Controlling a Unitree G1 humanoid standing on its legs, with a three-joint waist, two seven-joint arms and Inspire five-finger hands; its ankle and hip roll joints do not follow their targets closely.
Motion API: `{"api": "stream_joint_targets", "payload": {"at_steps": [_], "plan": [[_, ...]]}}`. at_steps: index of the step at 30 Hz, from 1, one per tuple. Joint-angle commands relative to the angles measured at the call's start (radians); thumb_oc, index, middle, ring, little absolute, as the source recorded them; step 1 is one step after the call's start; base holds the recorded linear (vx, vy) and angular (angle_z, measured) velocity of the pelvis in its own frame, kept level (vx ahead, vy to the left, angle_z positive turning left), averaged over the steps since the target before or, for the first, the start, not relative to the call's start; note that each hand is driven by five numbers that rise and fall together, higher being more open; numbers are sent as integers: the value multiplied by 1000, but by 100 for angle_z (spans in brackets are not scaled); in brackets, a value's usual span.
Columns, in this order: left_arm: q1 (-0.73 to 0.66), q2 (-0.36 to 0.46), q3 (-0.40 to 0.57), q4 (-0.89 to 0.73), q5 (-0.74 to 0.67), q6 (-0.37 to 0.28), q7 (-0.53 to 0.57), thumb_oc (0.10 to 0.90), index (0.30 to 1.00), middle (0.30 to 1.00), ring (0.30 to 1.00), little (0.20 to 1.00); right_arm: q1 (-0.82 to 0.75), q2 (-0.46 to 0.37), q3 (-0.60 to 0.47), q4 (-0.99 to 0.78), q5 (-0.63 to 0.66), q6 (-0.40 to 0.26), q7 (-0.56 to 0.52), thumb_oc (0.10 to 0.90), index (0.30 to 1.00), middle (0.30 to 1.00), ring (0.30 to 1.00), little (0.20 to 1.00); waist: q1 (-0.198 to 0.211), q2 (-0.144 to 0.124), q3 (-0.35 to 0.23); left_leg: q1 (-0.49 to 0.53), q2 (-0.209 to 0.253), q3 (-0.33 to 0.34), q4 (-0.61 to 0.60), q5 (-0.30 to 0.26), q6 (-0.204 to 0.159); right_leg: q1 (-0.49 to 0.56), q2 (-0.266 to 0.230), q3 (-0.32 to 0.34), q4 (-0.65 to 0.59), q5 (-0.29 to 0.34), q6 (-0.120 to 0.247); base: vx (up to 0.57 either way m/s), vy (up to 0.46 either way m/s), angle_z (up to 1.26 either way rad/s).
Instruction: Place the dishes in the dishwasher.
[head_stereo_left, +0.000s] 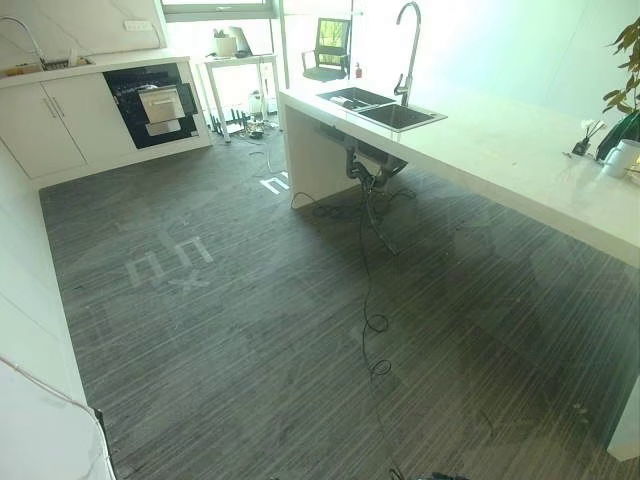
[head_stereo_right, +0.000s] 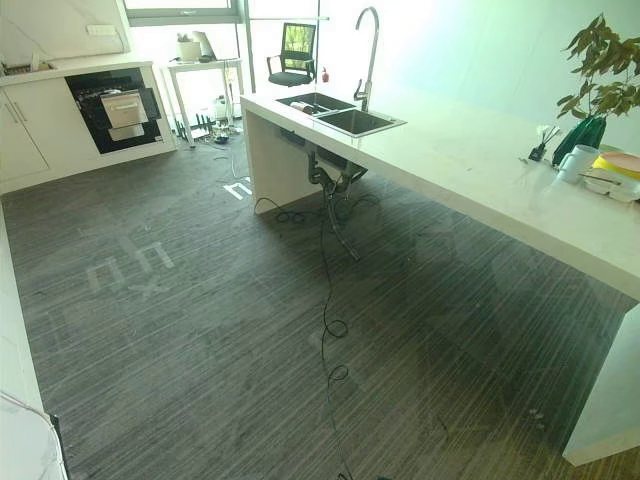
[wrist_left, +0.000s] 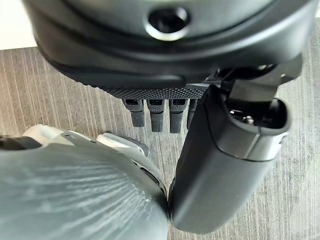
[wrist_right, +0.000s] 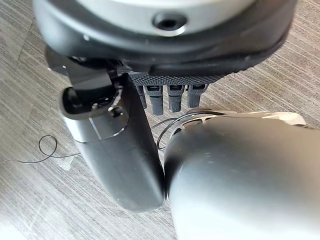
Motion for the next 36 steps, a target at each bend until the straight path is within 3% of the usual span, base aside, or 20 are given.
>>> {"api": "stream_joint_targets", "payload": {"at_steps": [1,20,24,25,29,31,34,36], "plan": [[-13,-40,-1,4,10,-30,-19,800,900,900,900,900,13,10,23,25,-33,13,13,800,900,900,900,900,14,10,9,78,40,50,-9,-85,-47,27,19,-25,-32,10,40,0,0,0],[-12,-38,13,-4,-38,-45,4,800,900,900,900,900,13,8,24,18,-30,-4,5,800,900,900,900,900,22,9,11,73,35,38,-9,-81,-47,29,20,-33,-32,9,38,0,0,2],[-16,-32,32,-35,-78,-135,-25,800,900,900,900,900,1,-3,30,-17,-38,-90,7,800,900,900,900,900,27,9,17,77,34,35,-9,-82,-50,35,20,-37,-32,8,36,12,-13,3],[-14,-26,29,-105,-81,-188,-38,800,900,900,900,900,-7,-14,44,-85,-10,-112,-2,800,900,900,900,900,30,9,23,79,33,32,-9,-81,-50,36,21,-38,-32,8,34,17,-29,7],[14,-3,16,-366,-125,-273,-7,800,900,900,900,900,0,-51,55,-320,24,-139,-46,800,900,900,900,900,40,12,42,76,33,26,-9,-77,-51,35,21,-41,-32,11,32,-19,-28,3],[51,11,40,-533,-153,-305,2,800,900,900,900,900,28,-73,46,-566,54,-104,-93,800,900,900,900,900,43,9,55,73,31,17,-9,-72,-51,34,22,-42,-32,13,30,-47,-81,12],[97,25,75,-710,-142,-386,11,800,900,900,900,900,88,-71,4,-824,29,-152,-94,800,900,900,900,900,28,2,61,75,29,9,-9,-69,-53,34,30,-37,-32,10,26,6,-101,11],[103,31,81,-754,-138,-410,16,800,900,900,900,900,105,-75,-9,-889,20,-169,-80,800,900,900,900,900,20,0,58,74,29,8,-9,-65,-52,29,34,-33,-32,11,23,41,-114,-2]]}}
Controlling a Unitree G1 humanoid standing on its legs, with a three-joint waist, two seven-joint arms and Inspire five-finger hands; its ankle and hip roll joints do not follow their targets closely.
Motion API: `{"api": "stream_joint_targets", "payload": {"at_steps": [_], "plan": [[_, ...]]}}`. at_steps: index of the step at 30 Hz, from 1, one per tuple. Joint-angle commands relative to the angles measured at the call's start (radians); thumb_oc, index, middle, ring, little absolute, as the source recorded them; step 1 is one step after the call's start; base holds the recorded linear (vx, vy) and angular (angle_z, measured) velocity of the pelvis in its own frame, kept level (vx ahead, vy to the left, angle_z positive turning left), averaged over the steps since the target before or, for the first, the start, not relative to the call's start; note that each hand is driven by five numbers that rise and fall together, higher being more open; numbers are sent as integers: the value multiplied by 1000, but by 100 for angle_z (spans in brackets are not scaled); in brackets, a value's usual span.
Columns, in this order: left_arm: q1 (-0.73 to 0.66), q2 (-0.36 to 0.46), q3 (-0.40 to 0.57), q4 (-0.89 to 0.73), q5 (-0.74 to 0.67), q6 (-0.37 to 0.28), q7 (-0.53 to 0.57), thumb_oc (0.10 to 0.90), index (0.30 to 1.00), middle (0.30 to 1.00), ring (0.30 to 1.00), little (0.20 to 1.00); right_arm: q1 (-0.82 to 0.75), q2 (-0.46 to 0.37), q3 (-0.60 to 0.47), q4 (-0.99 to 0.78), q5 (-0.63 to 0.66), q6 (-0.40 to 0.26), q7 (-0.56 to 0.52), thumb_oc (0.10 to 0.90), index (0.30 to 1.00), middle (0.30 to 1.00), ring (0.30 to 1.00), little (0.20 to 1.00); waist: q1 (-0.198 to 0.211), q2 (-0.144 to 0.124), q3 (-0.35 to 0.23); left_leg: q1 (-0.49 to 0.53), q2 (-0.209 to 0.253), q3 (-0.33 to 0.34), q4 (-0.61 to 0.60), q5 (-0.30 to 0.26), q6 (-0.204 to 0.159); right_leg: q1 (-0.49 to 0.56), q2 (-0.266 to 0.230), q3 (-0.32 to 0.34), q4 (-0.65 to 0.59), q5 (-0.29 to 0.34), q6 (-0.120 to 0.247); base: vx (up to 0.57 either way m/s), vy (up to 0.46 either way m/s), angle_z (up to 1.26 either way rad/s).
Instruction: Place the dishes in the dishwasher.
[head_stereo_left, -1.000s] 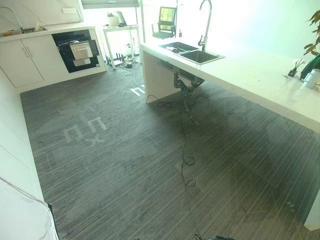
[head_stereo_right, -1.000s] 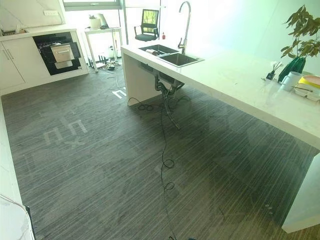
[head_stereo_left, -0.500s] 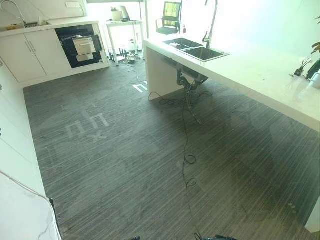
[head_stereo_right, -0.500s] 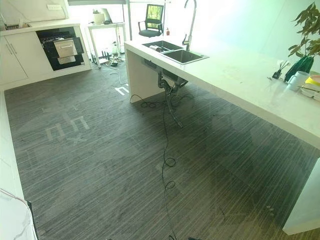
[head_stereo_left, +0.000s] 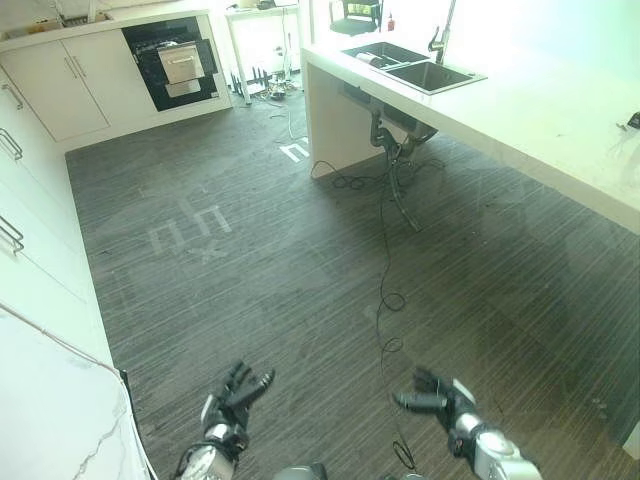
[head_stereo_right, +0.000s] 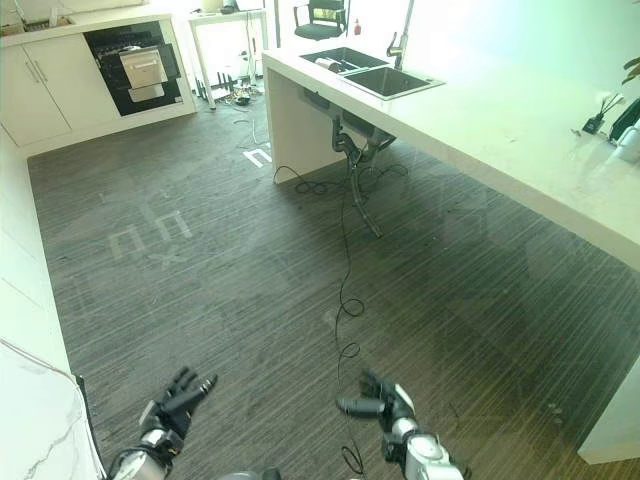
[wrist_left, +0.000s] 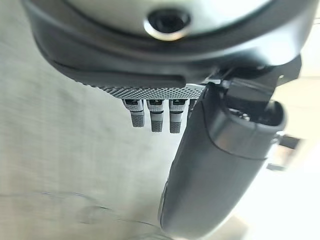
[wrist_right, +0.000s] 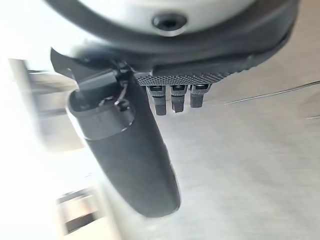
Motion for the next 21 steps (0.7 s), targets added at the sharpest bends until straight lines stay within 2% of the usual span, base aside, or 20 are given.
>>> {"api": "stream_joint_targets", "payload": {"at_steps": [1,2,3,4,5,6,8,10,11,12,14,15,17,19,20,21], "plan": [[-36,34,7,-29,-5,-145,9,800,900,900,900,900,-34,-35,-49,25,-3,-113,29,800,900,900,900,900,-10,-4,-27,64,39,57,40,-111,-42,13,40,19,-38,28,30,83,-158,-3],[-31,33,13,-64,-1,-153,21,800,900,900,900,900,-37,-42,-55,-7,-3,-123,38,800,900,900,900,900,-9,-5,-25,72,39,59,40,-99,-48,12,44,22,-38,25,24,172,-226,-8],[-16,30,24,-117,-25,-170,22,800,900,900,900,900,-44,-67,-63,-73,-16,-136,46,800,900,900,900,900,5,-17,2,90,30,82,40,-10,-69,25,37,25,-38,17,6,147,-168,-10],[-14,32,25,-136,-30,-165,26,800,900,900,900,900,-44,-73,-67,-92,-14,-132,49,800,900,900,900,900,9,-23,11,88,33,88,40,51,-80,29,32,28,-38,16,0,142,-181,-22],[-9,35,29,-161,-37,-167,25,800,900,900,900,900,-42,-84,-73,-124,-6,-136,57,800,900,900,900,900,15,-41,28,87,22,101,50,121,-89,32,15,34,-38,16,-10,81,-109,-24],[1,36,34,-188,-39,-178,11,800,900,900,900,900,-36,-90,-81,-147,-7,-153,75,800,900,900,900,900,16,-46,49,60,24,108,106,125,-87,34,10,35,-38,18,-18,75,-76,-19],[9,29,34,-219,-44,-176,8,800,900,900,900,900,-32,-92,-89,-163,-20,-164,83,800,900,900,900,900,11,-42,59,49,38,133,66,129,-87,32,13,35,-38,22,-13,119,51,6],[20,23,28,-257,-67,-175,0,800,900,900,900,900,-25,-99,-103,-192,-19,-159,87,800,900,900,900,900,0,-14,66,-7,114,165,40,78,-105,55,35,23,-38,-7,3,294,264,38],[60,33,13,-316,-68,-185,12,800,900,900,900,900,50,-121,-129,-257,-17,-182,118,800,900,900,900,900,-8,20,52,-127,197,151,40,93,-127,92,56,1,-38,-32,15,335,350,51],[66,32,15,-319,-64,-188,7,800,900,900,900,900,58,-123,-133,-259,-17,-190,124,800,900,900,900,900,-5,21,50,-136,199,139,40,103,-129,100,61,7,-38,-40,14,415,416,28],[83,29,13,-328,-45,-203,-5,800,900,900,900,900,74,-140,-135,-271,-10,-199,141,800,900,900,900,900,3,16,33,-145,188,125,40,63,-118,120,53,13,-38,-53,20,312,311,-7],[80,39,13,-326,-51,-193,-12,800,900,900,900,900,79,-147,-139,-277,10,-187,142,800,900,900,900,900,3,12,21,-132,175,146,40,38,-99,134,36,7,-38,-54,34,314,318,-37],[60,55,23,-326,-56,-163,-37,800,900,900,900,900,83,-139,-142,-294,11,-180,129,800,900,900,900,900,5,5,9,-115,138,134,40,5,-66,165,6,6,-38,-39,60,338,335,-31],[34,75,25,-329,-44,-140,-62,800,900,900,900,900,86,-117,-144,-310,6,-181,117,800,900,900,900,900,-2,-1,3,-99,110,116,40,-12,-41,187,-17,0,-38,44,90,336,312,1],[18,83,20,-331,-28,-130,-57,800,900,900,900,900,81,-105,-139,-321,-5,-178,103,800,900,900,900,900,-9,9,1,-86,95,95,40,-21,-27,209,-22,-5,-38,150,102,309,304,49],[6,86,14,-330,-12,-126,-48,800,900,900,900,900,75,-100,-134,-324,-10,-175,95,800,900,900,900,900,-15,17,6,-72,86,80,40,-26,-19,205,-28,-2,-7,204,107,215,214,63]]}}
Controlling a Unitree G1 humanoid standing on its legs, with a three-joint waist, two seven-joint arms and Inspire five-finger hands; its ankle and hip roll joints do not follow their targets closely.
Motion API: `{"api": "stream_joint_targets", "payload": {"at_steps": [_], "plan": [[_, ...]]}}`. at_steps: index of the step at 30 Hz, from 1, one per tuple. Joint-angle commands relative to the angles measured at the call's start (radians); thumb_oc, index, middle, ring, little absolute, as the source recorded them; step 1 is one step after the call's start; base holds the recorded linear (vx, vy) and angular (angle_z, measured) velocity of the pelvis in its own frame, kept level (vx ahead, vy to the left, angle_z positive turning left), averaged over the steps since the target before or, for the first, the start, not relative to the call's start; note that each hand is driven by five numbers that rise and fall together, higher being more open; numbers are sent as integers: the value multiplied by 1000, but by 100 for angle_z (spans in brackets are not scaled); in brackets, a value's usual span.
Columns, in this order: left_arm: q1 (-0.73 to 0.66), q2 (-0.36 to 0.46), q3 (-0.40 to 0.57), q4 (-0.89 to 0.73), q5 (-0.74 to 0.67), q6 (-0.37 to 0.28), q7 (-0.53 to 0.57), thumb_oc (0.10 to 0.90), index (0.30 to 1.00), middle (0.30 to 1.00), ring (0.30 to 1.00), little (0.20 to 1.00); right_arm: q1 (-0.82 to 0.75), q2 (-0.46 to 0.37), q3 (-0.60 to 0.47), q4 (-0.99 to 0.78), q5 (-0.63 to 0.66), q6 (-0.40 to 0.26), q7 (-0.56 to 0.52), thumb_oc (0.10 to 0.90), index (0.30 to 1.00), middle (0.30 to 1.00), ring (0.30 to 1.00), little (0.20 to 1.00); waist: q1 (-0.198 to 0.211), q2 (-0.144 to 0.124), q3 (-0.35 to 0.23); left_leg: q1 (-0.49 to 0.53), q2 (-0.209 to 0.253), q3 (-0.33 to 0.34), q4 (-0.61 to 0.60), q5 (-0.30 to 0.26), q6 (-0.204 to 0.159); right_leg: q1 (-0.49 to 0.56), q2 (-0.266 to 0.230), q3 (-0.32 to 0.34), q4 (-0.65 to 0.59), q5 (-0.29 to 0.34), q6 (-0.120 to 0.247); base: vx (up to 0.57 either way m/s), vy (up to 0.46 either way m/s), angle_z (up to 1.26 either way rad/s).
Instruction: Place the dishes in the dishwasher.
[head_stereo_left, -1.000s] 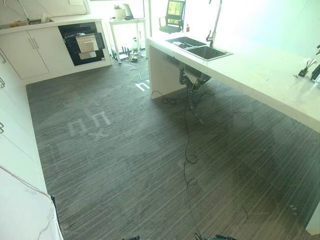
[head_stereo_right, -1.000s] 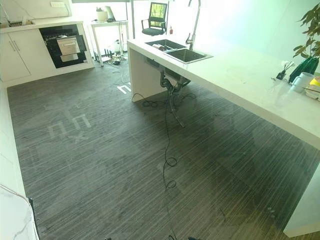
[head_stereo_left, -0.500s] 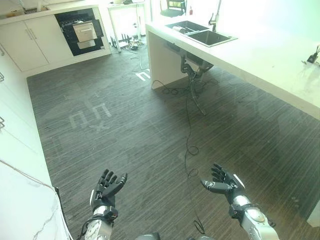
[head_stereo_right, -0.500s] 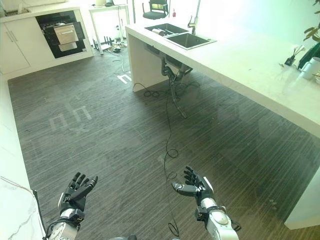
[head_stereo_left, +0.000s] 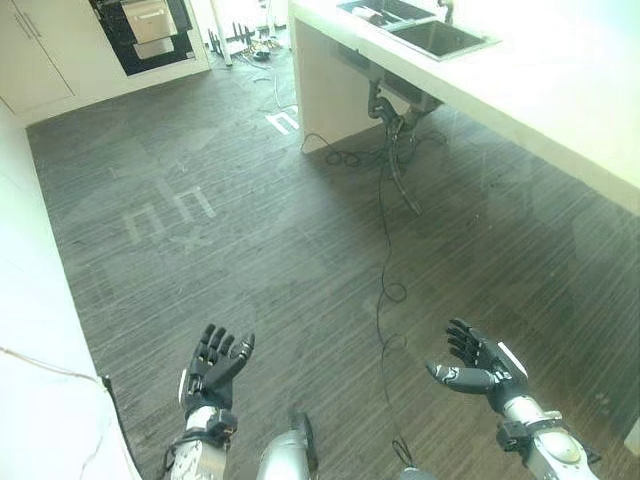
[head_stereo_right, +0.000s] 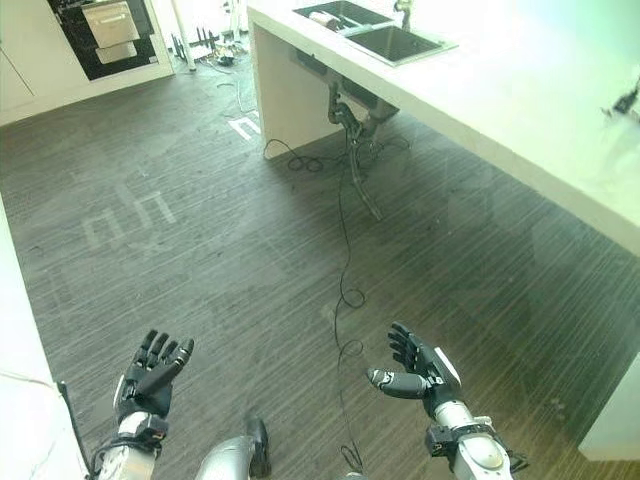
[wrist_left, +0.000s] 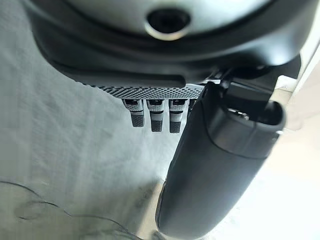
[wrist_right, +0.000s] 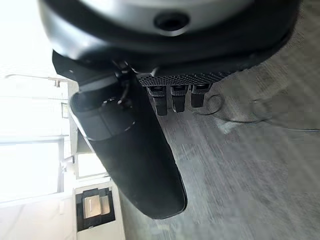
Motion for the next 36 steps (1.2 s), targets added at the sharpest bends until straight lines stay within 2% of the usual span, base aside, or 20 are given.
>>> {"api": "stream_joint_targets", "payload": {"at_steps": [1,2,3,5,7,8,11,16,18,19,20,21,23,24,26,28,29,31,34,36], "plan": [[-15,100,23,-110,38,-68,-44,800,900,900,900,900,-96,0,-7,-72,4,-106,-4,800,900,900,900,900,-4,37,-66,36,29,-49,-23,-104,-72,7,47,-19,-41,248,21,284,358,87],[-48,106,-7,-102,85,-62,-35,800,900,900,900,900,-102,16,14,-85,7,-100,-18,800,900,900,900,900,-15,50,-56,68,-4,-67,-23,-126,-42,-99,10,23,260,321,28,386,334,61],[-57,121,-36,-136,127,-54,-17,800,900,900,900,900,-110,6,40,-94,8,-110,-17,800,900,900,900,900,-30,56,-35,109,-3,-68,-23,-136,-51,-204,67,-27,177,259,-6,491,293,41],[-70,135,-38,-151,150,-36,-36,800,900,900,900,900,-108,2,26,-106,30,-116,-15,800,900,900,900,900,-44,39,-24,149,-13,-70,-23,-171,-66,-221,85,-77,-44,276,9,350,-58,-20],[-69,140,-44,-161,156,-30,-41,800,900,900,900,900,-103,-3,17,-102,40,-137,-14,800,900,900,900,900,-56,10,-10,187,-38,-58,-23,-208,-72,-318,31,-77,-72,283,34,292,-138,12],[-58,139,-57,-172,159,-28,-47,800,900,900,900,900,-94,-7,8,-105,49,-151,-11,800,900,900,900,900,-67,-5,-7,204,-61,-59,-23,-226,-64,-415,-6,-42,-72,308,43,348,-149,38],[-35,140,-79,-191,189,-29,-54,800,900,900,900,900,-81,0,-4,-126,49,-162,-13,800,900,900,900,900,-77,-9,-9,231,-80,-80,-23,-262,-50,-491,-45,-8,-72,331,50,366,-138,25],[-10,153,-67,-204,204,-3,-70,800,900,900,900,900,-106,-19,13,-142,55,-162,-55,800,900,900,900,900,-66,-3,-57,319,-63,-47,-23,-299,-55,-389,-27,-48,-72,293,36,611,-287,13],[1,147,-68,-221,202,-14,-70,800,900,900,900,900,-121,-44,5,-147,67,-155,-40,800,900,900,900,900,-68,12,-80,362,-36,-31,-23,-224,-89,-361,10,-58,-72,245,6,661,-325,6],[15,146,-70,-230,214,-38,-73,800,900,900,900,900,-124,-58,-5,-152,65,-157,-26,800,900,900,900,900,-66,22,-88,385,-14,-24,-23,-119,-122,-342,34,-62,-72,212,-21,638,-348,-14],[30,142,-71,-247,204,-57,-70,800,900,900,900,900,-127,-77,-12,-161,77,-156,-8,800,900,900,900,900,-57,22,-91,418,-3,-16,-23,44,-168,-310,55,-57,-72,171,-54,639,-369,-41],[34,136,-70,-257,187,-57,-70,800,900,900,900,900,-129,-83,-16,-162,75,-157,0,800,900,900,900,900,-50,14,-86,404,-1,-11,50,103,-189,-288,56,-50,-72,150,-71,480,-293,-55],[41,126,-70,-261,159,-68,-87,800,900,900,900,900,-137,-92,-14,-165,58,-162,10,800,900,900,900,900,-40,8,-74,310,9,-28,247,142,-210,-259,62,-43,-72,125,-98,279,-177,-85],[47,121,-71,-269,150,-72,-96,800,900,900,900,900,-136,-91,-14,-170,48,-163,13,800,900,900,900,900,-34,1,-62,239,25,-31,317,143,-203,-240,64,-35,-72,116,-109,236,-127,-84],[49,115,-71,-278,147,-77,-109,800,900,900,900,900,-139,-89,-11,-185,35,-156,4,800,900,900,900,900,-23,-4,-40,150,41,-29,312,102,-177,-218,70,-15,-72,107,-110,218,-26,-48],[51,112,-74,-285,143,-89,-112,800,900,900,900,900,-150,-99,-7,-196,32,-139,7,800,900,900,900,900,-18,-6,-26,146,42,20,149,82,-157,-200,75,21,-72,90,-98,310,157,-28],[57,115,-70,-301,147,-94,-114,800,900,900,900,900,-157,-106,-8,-199,34,-129,20,800,900,900,900,900,-19,3,-24,156,49,46,-23,82,-155,-196,82,41,-72,82,-82,308,286,-31],[74,129,-64,-311,146,-108,-122,800,900,900,900,900,-140,-112,-18,-210,39,-134,39,800,900,900,900,900,-21,44,-27,35,105,-15,-23,10,-170,-189,120,51,-72,71,-64,293,322,-43],[94,131,-57,-318,134,-129,-140,800,900,900,900,900,-115,-114,-23,-219,42,-161,54,800,900,900,900,900,-4,54,-34,-46,120,-98,-23,41,-188,-152,135,85,-72,44,-61,286,264,-51],[88,126,-56,-314,151,-147,-142,800,900,900,900,900,-125,-126,-15,-221,55,-165,47,800,900,900,900,900,6,48,-43,-39,104,-112,-23,-23,-174,-130,112,80,-72,30,-46,254,323,-78]]}}
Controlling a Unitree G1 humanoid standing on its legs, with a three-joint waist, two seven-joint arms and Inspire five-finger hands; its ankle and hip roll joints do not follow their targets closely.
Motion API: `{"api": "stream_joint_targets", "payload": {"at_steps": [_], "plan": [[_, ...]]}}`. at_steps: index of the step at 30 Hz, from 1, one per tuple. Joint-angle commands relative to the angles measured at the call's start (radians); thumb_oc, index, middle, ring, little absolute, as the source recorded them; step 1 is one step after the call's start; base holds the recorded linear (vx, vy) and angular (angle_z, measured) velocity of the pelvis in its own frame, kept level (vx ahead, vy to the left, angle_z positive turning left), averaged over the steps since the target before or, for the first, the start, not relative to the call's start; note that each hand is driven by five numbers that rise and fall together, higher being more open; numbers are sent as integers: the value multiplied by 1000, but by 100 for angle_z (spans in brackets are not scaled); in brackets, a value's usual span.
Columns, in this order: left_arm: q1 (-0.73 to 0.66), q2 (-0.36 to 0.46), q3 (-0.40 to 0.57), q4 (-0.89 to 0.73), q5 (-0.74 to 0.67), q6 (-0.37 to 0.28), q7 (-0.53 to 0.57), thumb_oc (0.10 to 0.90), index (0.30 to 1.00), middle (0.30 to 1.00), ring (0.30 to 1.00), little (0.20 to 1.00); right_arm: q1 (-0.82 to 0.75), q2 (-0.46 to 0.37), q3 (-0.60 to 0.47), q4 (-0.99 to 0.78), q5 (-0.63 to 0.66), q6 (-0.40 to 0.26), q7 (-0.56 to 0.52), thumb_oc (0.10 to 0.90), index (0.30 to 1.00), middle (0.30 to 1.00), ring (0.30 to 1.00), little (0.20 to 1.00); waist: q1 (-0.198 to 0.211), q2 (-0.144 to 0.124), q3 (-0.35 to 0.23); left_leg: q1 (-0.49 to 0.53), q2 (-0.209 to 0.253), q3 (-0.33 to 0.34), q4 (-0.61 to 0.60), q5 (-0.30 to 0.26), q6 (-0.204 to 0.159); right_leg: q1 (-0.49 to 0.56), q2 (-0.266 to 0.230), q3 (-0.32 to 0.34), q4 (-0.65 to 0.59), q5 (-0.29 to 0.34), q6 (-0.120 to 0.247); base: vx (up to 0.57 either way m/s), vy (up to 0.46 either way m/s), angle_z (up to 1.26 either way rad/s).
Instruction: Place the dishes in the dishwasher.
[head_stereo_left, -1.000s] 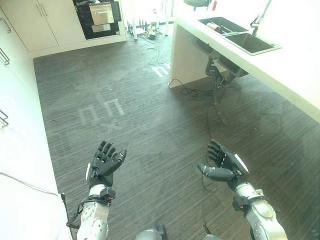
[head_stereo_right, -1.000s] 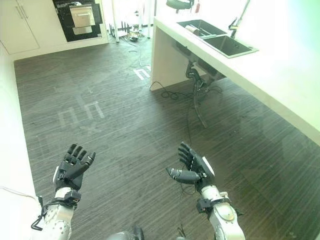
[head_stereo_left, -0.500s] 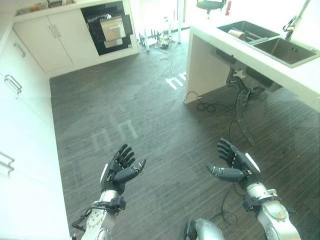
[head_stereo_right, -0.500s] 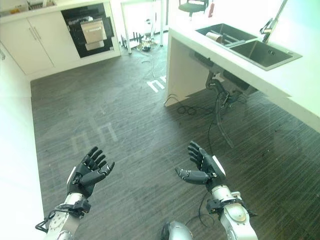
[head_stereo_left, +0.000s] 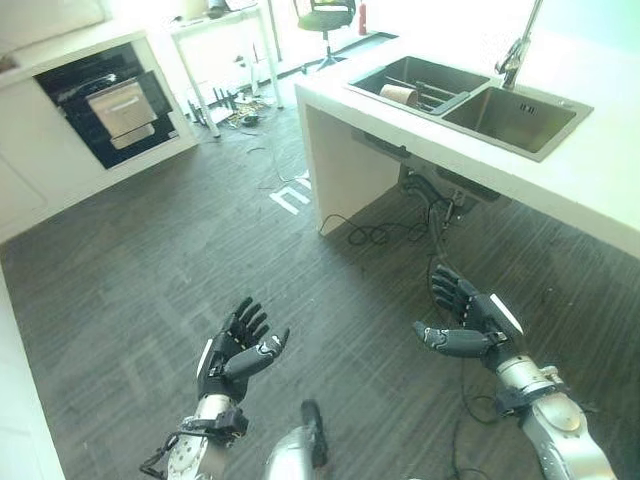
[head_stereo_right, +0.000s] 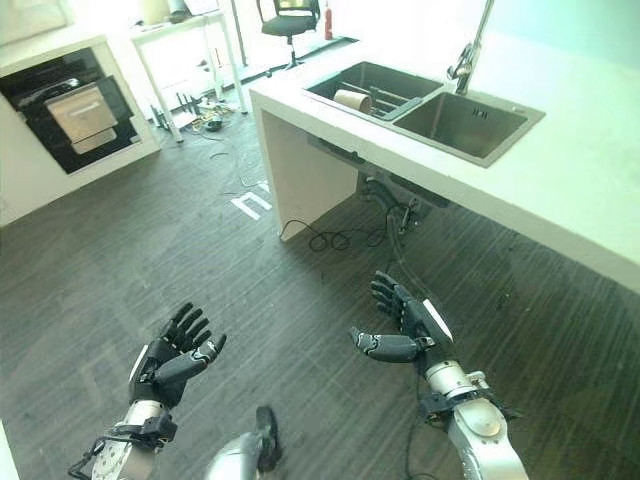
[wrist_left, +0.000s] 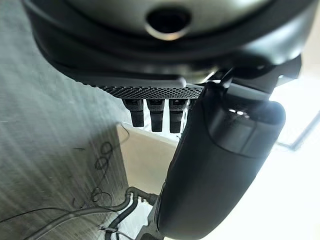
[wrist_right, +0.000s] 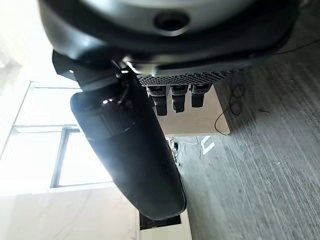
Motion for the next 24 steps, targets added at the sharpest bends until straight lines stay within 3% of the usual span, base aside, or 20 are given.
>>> {"api": "stream_joint_targets", "payload": {"at_steps": [1,3,6,7,8,9,12,14,16,17,19,21,24], "plan": [[-67,78,36,-118,-1,-136,-29,800,900,900,900,900,-109,10,-58,-91,47,-108,8,800,900,900,900,900,25,-50,-36,169,28,-8,-26,20,-119,-241,-50,35,63,150,8,211,320,-68],[-92,95,38,-112,0,-120,-28,800,900,900,900,900,-107,17,-64,-101,58,-101,4,800,900,900,900,900,23,-50,-47,189,6,-6,-26,-7,-96,-224,-77,27,63,155,29,266,310,-18],[-161,112,27,-81,27,-81,-31,800,900,900,900,900,-108,64,-58,-110,48,-97,-21,800,900,900,900,900,21,-61,-57,219,-35,-15,-26,-35,-55,-173,-117,-1,63,226,52,303,284,40],[-172,114,19,-75,40,-81,-34,800,900,900,900,900,-108,74,-53,-110,38,-98,-31,800,900,900,900,900,20,-60,-57,225,-47,-27,-26,-38,-44,-165,-121,-3,63,260,52,330,283,49],[-175,113,15,-90,62,-73,-27,800,900,900,900,900,-110,88,-47,-124,36,-82,-36,800,900,900,900,900,18,-45,-60,242,-60,-48,-26,-46,-29,-133,-122,-13,63,352,50,427,436,51],[-170,113,9,-107,89,-78,-13,800,900,900,900,900,-103,104,-36,-137,29,-81,-29,800,900,900,900,900,14,-32,-46,279,-87,-72,-26,-67,-2,-184,-141,3,241,405,49,339,376,69],[-161,114,5,-139,120,-86,14,800,900,900,900,900,-104,107,-17,-146,15,-84,-18,800,900,900,900,900,10,-21,-38,302,-95,-75,-26,-79,5,-287,-117,0,340,415,39,177,191,28],[-157,127,9,-165,112,-80,32,800,900,900,900,900,-107,98,-6,-157,19,-82,-30,800,900,900,900,900,10,-29,-30,312,-96,-77,-26,-79,-2,-310,-72,-26,259,380,27,198,11,7],[-163,138,20,-179,116,-78,44,800,900,900,900,900,-121,87,-9,-154,33,-91,-33,800,900,900,900,900,9,-52,-15,337,-97,-64,-26,-96,-12,-312,-49,-88,63,387,34,290,-122,-3],[-153,144,25,-189,128,-87,42,800,900,900,900,900,-121,69,-19,-154,51,-115,-34,800,900,900,900,900,5,-88,2,365,-117,-31,-26,-126,-17,-400,-99,-104,63,386,54,296,-180,-24],[-140,145,27,-205,131,-89,45,800,900,900,900,900,-118,59,-28,-165,67,-128,-33,800,900,900,900,900,-4,-106,7,389,-128,-10,-26,-154,-16,-486,-141,-103,63,430,74,252,-144,-53],[-139,147,27,-217,146,-93,55,800,900,900,900,900,-116,61,-37,-184,73,-139,-35,800,900,900,900,900,-19,-108,8,413,-134,-9,-26,-181,-10,-550,-165,-93,63,471,84,286,-128,-17],[-143,151,27,-227,149,-99,57,800,900,900,900,900,-117,58,-40,-191,72,-152,-53,800,900,900,900,900,-16,-105,5,443,-130,0,-26,-216,-9,-534,-167,-107,63,436,85,338,-174,15]]}}
